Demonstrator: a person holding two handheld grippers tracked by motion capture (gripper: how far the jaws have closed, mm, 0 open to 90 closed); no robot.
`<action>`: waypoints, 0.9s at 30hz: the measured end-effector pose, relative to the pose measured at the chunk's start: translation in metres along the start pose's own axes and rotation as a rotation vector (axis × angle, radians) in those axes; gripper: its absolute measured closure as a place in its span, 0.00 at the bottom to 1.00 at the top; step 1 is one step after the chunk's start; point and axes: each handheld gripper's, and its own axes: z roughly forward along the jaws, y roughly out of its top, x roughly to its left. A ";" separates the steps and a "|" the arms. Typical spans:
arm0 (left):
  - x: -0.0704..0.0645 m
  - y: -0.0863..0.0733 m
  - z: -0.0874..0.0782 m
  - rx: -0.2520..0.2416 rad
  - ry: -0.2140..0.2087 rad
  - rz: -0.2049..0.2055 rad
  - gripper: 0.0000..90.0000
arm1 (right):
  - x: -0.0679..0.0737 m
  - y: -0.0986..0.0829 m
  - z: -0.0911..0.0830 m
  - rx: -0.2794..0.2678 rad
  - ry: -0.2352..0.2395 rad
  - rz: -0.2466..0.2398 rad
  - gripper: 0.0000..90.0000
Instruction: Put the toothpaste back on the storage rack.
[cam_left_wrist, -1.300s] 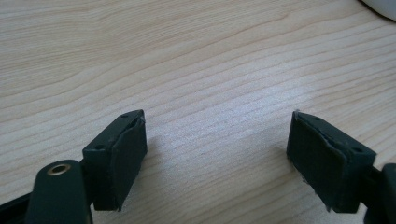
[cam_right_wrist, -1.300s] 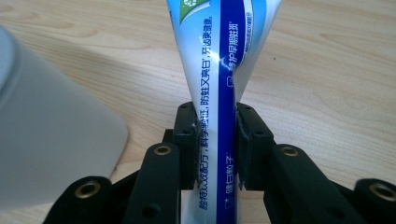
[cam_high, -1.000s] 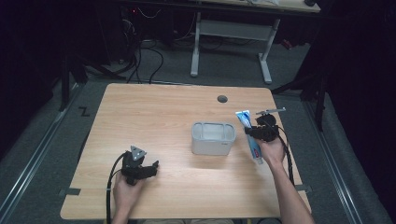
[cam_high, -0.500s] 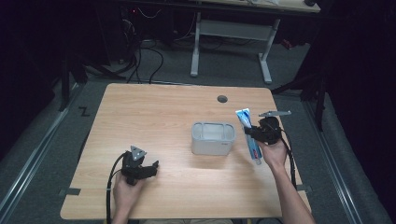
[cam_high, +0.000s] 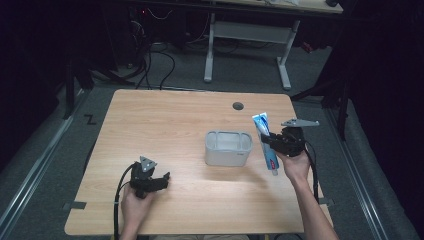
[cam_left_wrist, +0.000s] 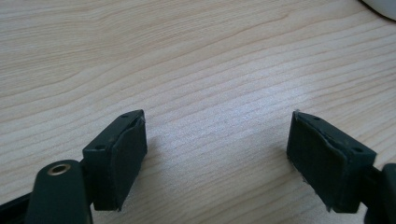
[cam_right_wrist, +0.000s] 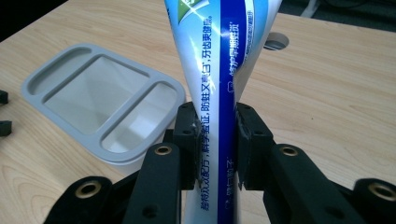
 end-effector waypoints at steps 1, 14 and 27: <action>0.000 0.000 0.000 0.000 0.000 0.000 0.23 | 0.000 0.000 0.000 0.000 0.000 0.000 0.81; 0.000 0.000 0.000 0.000 0.000 0.000 0.23 | 0.016 0.008 -0.013 -0.046 0.060 -0.055 0.81; 0.000 0.000 0.000 0.000 0.000 0.000 0.23 | 0.037 0.021 -0.021 -0.080 0.136 -0.124 0.81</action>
